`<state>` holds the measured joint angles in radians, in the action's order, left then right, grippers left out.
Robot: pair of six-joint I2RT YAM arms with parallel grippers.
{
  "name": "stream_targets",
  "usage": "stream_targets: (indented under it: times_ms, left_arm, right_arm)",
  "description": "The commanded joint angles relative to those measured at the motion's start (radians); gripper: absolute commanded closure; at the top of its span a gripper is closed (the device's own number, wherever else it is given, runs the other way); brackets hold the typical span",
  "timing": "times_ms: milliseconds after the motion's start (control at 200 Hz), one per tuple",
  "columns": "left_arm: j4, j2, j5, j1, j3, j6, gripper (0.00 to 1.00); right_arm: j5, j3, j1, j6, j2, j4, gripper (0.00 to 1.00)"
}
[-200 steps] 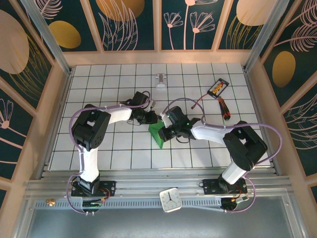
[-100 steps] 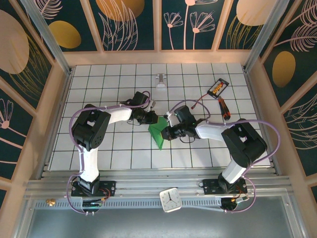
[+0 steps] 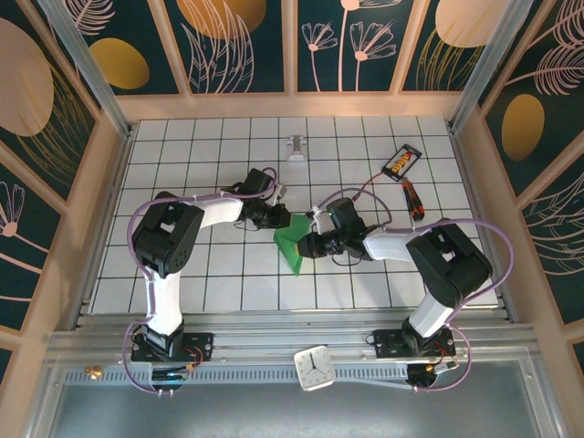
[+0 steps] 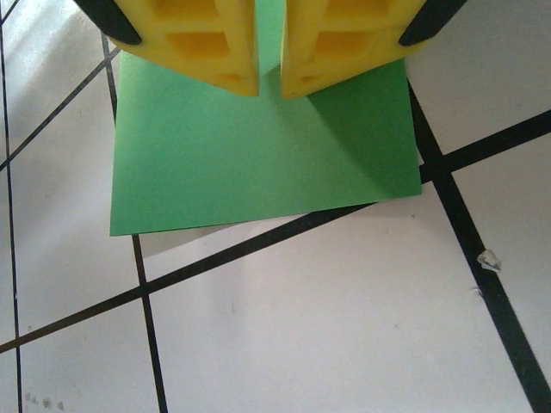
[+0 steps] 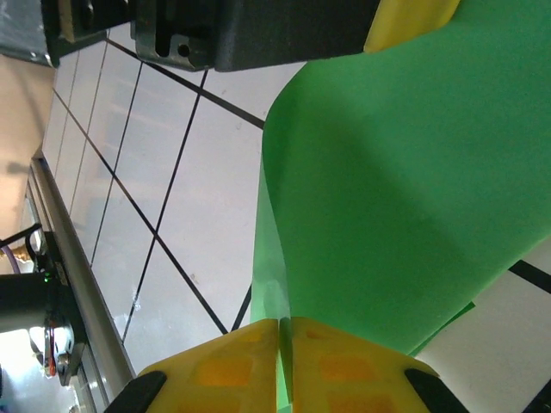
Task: Fold a paper plane with a square sheet of paper (pick it up from the middle)
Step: Third fold the triangle at the center of the table.
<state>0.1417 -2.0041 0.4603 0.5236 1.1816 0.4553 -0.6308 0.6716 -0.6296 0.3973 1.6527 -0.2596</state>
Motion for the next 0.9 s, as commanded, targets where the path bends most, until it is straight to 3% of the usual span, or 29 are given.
stream_targets:
  times_ms: [0, 896]
  left_arm:
    - [0.030, -0.022, -0.015, 0.001, -0.013, -0.014, 0.84]
    - [0.027, -0.026, -0.017, 0.001, -0.015, -0.013, 0.86]
  right_arm:
    - [-0.021, -0.032, 0.013, 0.052, -0.010, -0.084, 0.86]
    - [-0.062, -0.148, 0.036, 0.270, -0.021, -0.370, 0.84]
